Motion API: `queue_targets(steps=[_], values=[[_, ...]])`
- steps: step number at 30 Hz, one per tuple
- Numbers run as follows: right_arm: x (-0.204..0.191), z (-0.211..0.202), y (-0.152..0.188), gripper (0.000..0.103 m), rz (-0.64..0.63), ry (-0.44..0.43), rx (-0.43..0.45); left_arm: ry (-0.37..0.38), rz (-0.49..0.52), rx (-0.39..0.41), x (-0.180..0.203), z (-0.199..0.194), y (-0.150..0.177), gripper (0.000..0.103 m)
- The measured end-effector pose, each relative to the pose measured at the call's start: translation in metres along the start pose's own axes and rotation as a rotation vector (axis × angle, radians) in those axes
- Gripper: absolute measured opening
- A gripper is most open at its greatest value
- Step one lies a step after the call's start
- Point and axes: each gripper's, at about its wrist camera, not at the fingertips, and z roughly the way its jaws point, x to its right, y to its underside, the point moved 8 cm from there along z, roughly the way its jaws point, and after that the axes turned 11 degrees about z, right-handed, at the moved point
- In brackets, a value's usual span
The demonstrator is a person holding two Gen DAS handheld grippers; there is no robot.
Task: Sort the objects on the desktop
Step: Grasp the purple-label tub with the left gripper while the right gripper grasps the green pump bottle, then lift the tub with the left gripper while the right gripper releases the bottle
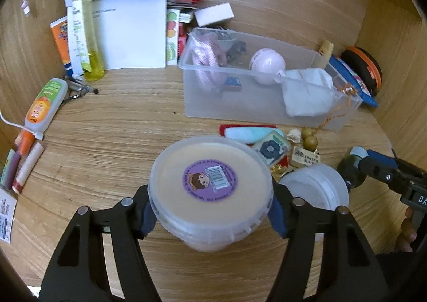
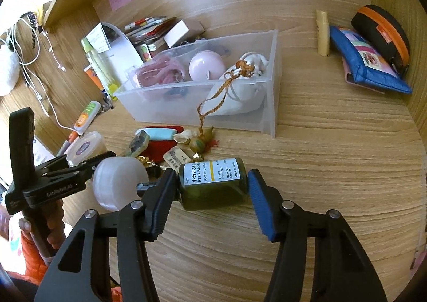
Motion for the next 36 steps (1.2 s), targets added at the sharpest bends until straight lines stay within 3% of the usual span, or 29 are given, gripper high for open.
queue_targets(steps=[13,23,36], values=[[-0.009,-0.027,-0.019,0.051,0.011,-0.041,0.069,-0.013,-0.013,0.077,-0.004,-0.026,-0.019,0.064],[-0.027,-0.048,-0.047,0.051,-0.026,-0.071,0.154,0.020,-0.005,0.153,-0.002,-0.047,-0.049,0.064],[-0.041,-0.045,-0.077,0.051,-0.046,-0.118,0.188,0.009,0.023,0.194,-0.007,-0.051,-0.085,0.064]])
